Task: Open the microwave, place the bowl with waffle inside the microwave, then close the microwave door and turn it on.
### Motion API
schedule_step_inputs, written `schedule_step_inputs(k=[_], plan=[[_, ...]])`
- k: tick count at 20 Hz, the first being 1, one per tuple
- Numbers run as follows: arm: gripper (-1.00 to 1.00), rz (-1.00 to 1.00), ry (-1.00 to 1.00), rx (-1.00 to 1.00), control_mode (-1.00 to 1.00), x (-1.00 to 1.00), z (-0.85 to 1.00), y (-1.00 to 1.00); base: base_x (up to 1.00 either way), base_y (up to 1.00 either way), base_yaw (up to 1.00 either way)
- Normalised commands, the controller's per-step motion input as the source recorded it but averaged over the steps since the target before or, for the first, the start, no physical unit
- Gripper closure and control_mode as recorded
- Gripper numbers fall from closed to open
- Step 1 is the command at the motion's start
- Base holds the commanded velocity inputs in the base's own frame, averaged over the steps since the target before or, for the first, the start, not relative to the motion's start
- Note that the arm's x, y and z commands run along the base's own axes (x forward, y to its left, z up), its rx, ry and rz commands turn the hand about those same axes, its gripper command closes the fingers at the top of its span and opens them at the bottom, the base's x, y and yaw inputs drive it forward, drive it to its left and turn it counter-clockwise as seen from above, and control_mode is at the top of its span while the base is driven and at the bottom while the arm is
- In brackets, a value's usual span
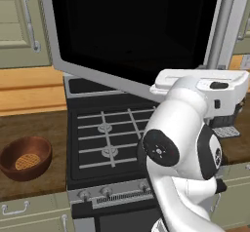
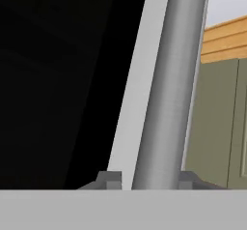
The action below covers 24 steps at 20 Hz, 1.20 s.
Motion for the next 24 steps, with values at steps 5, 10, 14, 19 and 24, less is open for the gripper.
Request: schedule_step_inputs(k=[5, 10, 14, 19, 24], plan=[[1.00, 0.00, 0.00, 0.00, -1.00, 0.00, 0.00, 0.00, 0.00, 0.00, 0.00], [1.00, 0.00, 0.00, 0.00, -1.00, 0.00, 0.00, 0.00, 0.00, 0.00, 0.00], [-1.00, 0.00, 0.00, 0.00, -1.00, -0.02, 0.00, 0.00, 0.00, 0.00, 0.00], [-1.00, 0.00, -0.05, 0.02, -1.00, -0.33, 0.00, 0.08, 0.00, 0.00, 0.00], [-1.00, 0.00, -0.17, 0.04, -1.00, -0.22, 0.03, 0.50, 0.00, 0.00, 0.00]])
